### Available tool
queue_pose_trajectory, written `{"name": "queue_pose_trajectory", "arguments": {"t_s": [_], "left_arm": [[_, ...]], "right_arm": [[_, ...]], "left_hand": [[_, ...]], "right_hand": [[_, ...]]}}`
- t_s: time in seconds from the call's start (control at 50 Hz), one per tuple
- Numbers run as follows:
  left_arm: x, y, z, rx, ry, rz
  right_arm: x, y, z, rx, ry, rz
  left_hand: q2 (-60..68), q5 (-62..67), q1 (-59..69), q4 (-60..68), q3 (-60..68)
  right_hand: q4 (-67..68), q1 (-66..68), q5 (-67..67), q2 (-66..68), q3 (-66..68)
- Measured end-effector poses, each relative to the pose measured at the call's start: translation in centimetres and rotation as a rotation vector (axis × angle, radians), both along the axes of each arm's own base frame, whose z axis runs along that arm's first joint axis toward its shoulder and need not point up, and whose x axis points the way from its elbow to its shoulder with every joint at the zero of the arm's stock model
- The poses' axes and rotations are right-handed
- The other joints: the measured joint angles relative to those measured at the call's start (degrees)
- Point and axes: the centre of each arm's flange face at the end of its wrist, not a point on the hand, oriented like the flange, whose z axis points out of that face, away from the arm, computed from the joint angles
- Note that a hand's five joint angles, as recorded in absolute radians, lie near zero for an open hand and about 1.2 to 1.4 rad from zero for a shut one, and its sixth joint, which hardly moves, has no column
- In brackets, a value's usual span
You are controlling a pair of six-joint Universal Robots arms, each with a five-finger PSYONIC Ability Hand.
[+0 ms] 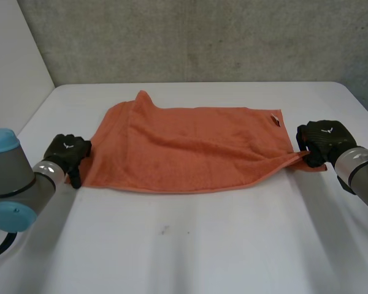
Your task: Fold the laundry
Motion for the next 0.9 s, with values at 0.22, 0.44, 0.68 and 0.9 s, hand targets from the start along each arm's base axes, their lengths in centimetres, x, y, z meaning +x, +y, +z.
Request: {"name": "queue_pose_trajectory", "arguments": {"t_s": [0.22,0.44,0.68,0.9], "left_arm": [[-0.2,-0.2,0.3,-0.009,0.007,-0.002],[-0.4,-0.5,0.1,-0.01,0.015,-0.006],[-0.4,-0.1,0.5,0.004,0.028,0.002],[-0.3,1.9,2.1,0.046,0.024,0.0]], "right_arm": [[0.0,0.0,-0.3,0.008,0.001,0.0],[0.0,0.0,-0.5,0.013,0.002,0.0],[0.0,0.0,-0.5,0.016,0.004,0.001],[0.0,0.1,-0.6,0.016,0.006,0.002]], "left_hand": [[0.6,6.4,0.5,0.6,0.8],[17.5,23.6,18.6,17.6,17.8],[0.1,6.8,0.2,0.1,0.8],[-3.3,2.8,-2.6,-3.4,-2.6]], "right_hand": [[0.0,0.0,0.0,0.0,0.0],[0.0,0.0,0.0,0.0,0.0],[0.0,0.0,0.0,0.0,0.0],[0.0,0.0,0.0,0.0,0.0]]}}
